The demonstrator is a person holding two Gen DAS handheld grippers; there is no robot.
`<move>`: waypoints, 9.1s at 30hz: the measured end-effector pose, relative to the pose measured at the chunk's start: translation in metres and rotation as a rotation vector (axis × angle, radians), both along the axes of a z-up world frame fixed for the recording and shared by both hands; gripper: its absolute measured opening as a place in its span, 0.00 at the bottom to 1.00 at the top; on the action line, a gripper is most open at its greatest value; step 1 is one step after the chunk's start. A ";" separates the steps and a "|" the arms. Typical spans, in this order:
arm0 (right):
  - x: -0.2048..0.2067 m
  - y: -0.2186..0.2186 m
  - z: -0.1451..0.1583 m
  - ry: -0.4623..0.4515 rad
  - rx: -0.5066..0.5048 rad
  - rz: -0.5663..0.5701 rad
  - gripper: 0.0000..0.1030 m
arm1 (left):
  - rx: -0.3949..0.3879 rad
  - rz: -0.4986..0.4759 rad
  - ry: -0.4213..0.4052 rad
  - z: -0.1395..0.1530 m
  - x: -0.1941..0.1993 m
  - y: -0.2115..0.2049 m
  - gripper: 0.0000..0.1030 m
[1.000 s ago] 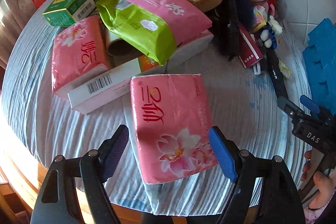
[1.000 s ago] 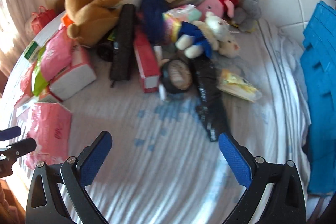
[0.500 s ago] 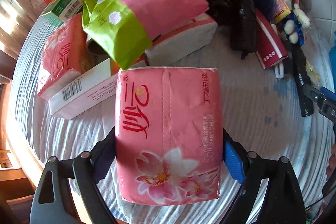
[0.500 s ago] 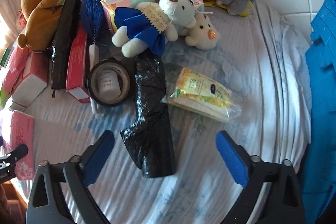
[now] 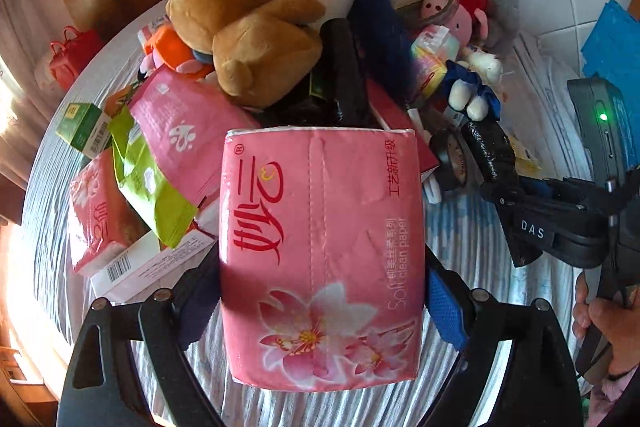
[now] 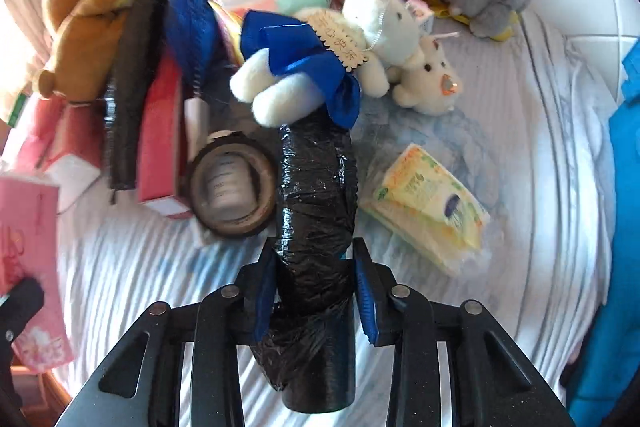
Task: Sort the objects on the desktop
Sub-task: 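Carry the tissue pack and umbrella into the blue crate with both tools, then open both tools to drop the tissue pack and umbrella in the crate, then withdraw both tools from the crate back toward the pile, then grasp another pink tissue pack with the left tool while the right tool grasps the wrapped soap, then carry the tissue pack and wrapped soap over the blue crate with both tools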
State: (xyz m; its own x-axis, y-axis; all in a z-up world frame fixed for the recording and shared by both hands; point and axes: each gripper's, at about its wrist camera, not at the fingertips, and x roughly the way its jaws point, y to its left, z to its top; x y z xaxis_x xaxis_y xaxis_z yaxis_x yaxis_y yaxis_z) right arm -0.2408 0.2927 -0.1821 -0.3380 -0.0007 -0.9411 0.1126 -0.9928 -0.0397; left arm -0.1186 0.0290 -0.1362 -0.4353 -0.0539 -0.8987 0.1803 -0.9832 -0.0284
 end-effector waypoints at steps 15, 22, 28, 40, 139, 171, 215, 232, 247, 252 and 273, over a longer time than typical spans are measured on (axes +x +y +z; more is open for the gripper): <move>0.122 -0.013 0.159 0.337 0.030 -0.161 0.33 | 0.013 -0.259 0.272 0.105 0.005 0.041 0.87; 0.170 -0.002 0.227 0.498 0.105 -0.251 0.33 | 0.025 -0.380 0.401 0.154 0.023 0.080 0.87; 0.194 0.039 0.279 0.605 0.134 -0.309 0.33 | 0.018 -0.450 0.474 0.191 0.024 0.131 0.87; 0.234 0.219 0.370 0.679 0.282 -0.411 0.33 | 0.065 -0.559 0.591 0.280 -0.016 0.303 0.87; 0.249 0.329 0.327 0.198 0.114 -0.329 1.00 | 0.075 -0.691 0.256 0.281 -0.040 0.394 0.89; 0.071 0.084 0.118 0.096 -0.104 -0.175 1.00 | -0.039 0.252 0.048 0.051 0.016 -0.105 0.89; -0.028 0.095 0.002 -0.147 0.028 -0.103 0.88 | 0.093 0.479 -0.265 -0.094 -0.036 -0.247 1.00; -0.015 0.078 -0.014 -0.153 0.006 -0.051 0.28 | -0.110 0.503 -0.062 -0.012 0.001 -0.200 0.84; 0.084 0.061 0.092 0.130 0.014 -0.097 0.25 | -0.069 0.100 0.168 0.060 -0.004 -0.026 0.83; 0.108 0.065 0.156 0.263 0.030 -0.099 0.25 | -0.048 -0.027 0.215 0.084 -0.006 0.035 0.83; 0.236 0.150 0.341 0.739 0.135 -0.294 0.25 | 0.008 -0.429 0.551 0.230 0.004 0.236 0.83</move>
State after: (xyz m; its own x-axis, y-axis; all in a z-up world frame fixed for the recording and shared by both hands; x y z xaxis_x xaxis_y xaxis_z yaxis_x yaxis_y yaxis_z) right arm -0.0050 0.4424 0.1594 -0.8418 0.2828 -0.4597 -0.2547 -0.9591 -0.1236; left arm -0.1144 0.2651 0.0936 -0.8090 0.2311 -0.5405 -0.2672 -0.9636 -0.0121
